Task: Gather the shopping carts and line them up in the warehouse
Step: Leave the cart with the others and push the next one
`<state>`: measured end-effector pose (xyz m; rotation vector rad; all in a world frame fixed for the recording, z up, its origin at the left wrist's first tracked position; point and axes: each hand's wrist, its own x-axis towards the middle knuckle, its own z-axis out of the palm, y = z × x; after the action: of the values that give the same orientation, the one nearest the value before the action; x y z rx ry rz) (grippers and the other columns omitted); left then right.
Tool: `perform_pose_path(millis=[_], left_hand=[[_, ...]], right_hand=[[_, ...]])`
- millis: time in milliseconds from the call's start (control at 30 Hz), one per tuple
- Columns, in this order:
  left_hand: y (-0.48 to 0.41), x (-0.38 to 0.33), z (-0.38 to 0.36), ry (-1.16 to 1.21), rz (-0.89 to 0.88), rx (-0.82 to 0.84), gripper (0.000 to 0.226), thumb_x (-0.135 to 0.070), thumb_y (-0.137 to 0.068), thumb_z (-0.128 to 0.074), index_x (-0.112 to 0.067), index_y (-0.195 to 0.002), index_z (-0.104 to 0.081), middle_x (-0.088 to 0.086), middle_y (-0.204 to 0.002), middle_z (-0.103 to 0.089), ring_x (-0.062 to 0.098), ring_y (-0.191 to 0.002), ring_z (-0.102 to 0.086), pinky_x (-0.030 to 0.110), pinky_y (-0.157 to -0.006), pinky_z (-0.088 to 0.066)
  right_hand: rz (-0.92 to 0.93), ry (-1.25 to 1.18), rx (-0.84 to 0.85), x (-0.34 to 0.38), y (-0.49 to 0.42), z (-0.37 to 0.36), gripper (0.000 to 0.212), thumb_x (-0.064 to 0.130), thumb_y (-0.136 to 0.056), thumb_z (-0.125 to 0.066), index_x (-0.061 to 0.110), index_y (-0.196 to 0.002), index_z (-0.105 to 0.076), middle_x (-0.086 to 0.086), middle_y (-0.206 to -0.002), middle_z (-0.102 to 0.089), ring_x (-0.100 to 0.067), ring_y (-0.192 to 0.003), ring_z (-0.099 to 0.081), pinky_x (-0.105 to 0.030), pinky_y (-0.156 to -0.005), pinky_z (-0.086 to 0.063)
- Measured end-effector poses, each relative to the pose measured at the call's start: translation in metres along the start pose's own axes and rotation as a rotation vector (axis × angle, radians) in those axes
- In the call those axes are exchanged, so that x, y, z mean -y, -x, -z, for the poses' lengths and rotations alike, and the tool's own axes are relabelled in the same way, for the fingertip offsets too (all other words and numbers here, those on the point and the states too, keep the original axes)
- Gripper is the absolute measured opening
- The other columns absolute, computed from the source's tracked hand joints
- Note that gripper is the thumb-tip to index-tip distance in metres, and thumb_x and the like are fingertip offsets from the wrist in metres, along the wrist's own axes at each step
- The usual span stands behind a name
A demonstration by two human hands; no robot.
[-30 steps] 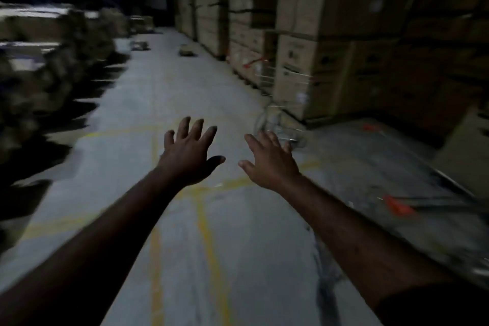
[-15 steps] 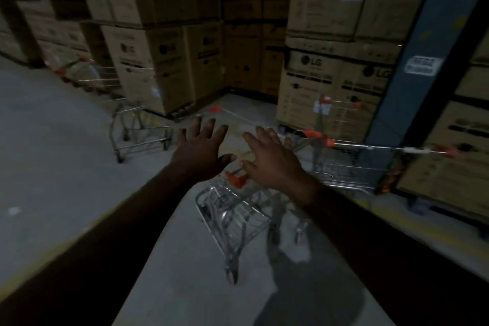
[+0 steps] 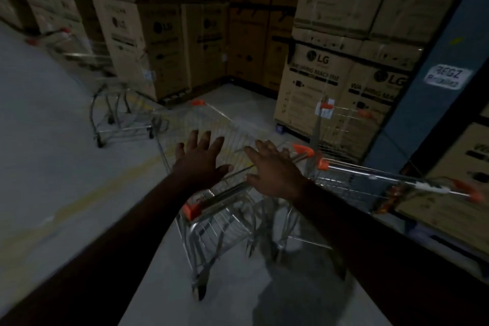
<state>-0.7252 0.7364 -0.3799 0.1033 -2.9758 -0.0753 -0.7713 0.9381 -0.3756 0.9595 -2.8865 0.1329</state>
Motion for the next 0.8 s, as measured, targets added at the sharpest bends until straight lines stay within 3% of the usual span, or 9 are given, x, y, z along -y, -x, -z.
perform_pose_path(millis=[233,333,433,533,667,800], left_hand=[[-0.034,-0.013,-0.055,0.027,0.161,0.133,0.087,-0.074,-0.09,-0.036,-0.03,-0.158,-0.006,0.005,-0.166,0.002,0.033,-0.151,0.01,0.06,-0.117,-0.01],[-0.026,-0.023,-0.069,0.043,0.184,0.146,0.08,-0.072,-0.092,-0.034,-0.028,-0.157,-0.016,0.005,-0.163,-0.021,0.03,-0.149,-0.019,0.05,-0.114,-0.027],[-0.006,-0.048,-0.085,0.201,0.248,0.293,0.078,-0.078,-0.087,-0.028,-0.03,-0.147,-0.042,0.002,-0.144,-0.053,0.025,-0.128,-0.053,0.039,-0.101,-0.045],[0.0,-0.067,-0.109,0.058,0.299,0.185,0.083,-0.078,-0.078,-0.014,-0.029,-0.129,-0.057,0.003,-0.12,-0.065,0.029,-0.111,-0.062,0.041,-0.091,-0.047],[0.001,-0.084,-0.133,-0.036,0.485,0.184,0.057,-0.066,-0.089,-0.029,-0.027,-0.119,-0.058,0.003,-0.112,-0.065,0.03,-0.106,-0.061,0.039,-0.088,-0.046],[-0.011,-0.101,-0.123,-0.009,0.578,0.124,0.048,-0.06,-0.089,-0.035,-0.026,-0.112,-0.061,0.004,-0.107,-0.067,0.032,-0.102,-0.062,0.043,-0.09,-0.045]], right_hand=[[0.106,-0.009,0.09,-0.066,-0.05,-0.043,0.079,0.057,-0.092,-0.053,0.027,-0.157,-0.018,-0.008,-0.165,-0.011,-0.031,-0.151,-0.008,-0.061,-0.116,-0.012],[0.161,-0.075,0.187,-0.082,-0.054,-0.061,0.071,0.056,-0.095,-0.049,0.026,-0.155,-0.024,-0.007,-0.162,-0.022,-0.029,-0.149,-0.019,-0.057,-0.115,-0.018],[0.26,-0.081,0.289,-0.106,-0.057,-0.083,0.059,0.056,-0.097,-0.046,0.027,-0.149,-0.038,-0.003,-0.153,-0.041,-0.026,-0.139,-0.038,-0.047,-0.112,-0.029],[0.365,-0.04,0.29,-0.123,-0.075,-0.101,0.054,0.054,-0.097,-0.046,0.028,-0.144,-0.04,-0.004,-0.147,-0.044,-0.029,-0.132,-0.044,-0.046,-0.109,-0.034],[0.496,-0.049,0.357,-0.14,-0.089,-0.12,0.044,0.047,-0.101,-0.04,0.029,-0.141,-0.041,-0.003,-0.142,-0.048,-0.028,-0.128,-0.047,-0.046,-0.103,-0.034],[0.61,0.014,0.225,-0.156,-0.106,-0.121,0.039,0.038,-0.1,-0.04,0.03,-0.138,-0.043,-0.003,-0.137,-0.051,-0.028,-0.126,-0.047,-0.047,-0.102,-0.03]])
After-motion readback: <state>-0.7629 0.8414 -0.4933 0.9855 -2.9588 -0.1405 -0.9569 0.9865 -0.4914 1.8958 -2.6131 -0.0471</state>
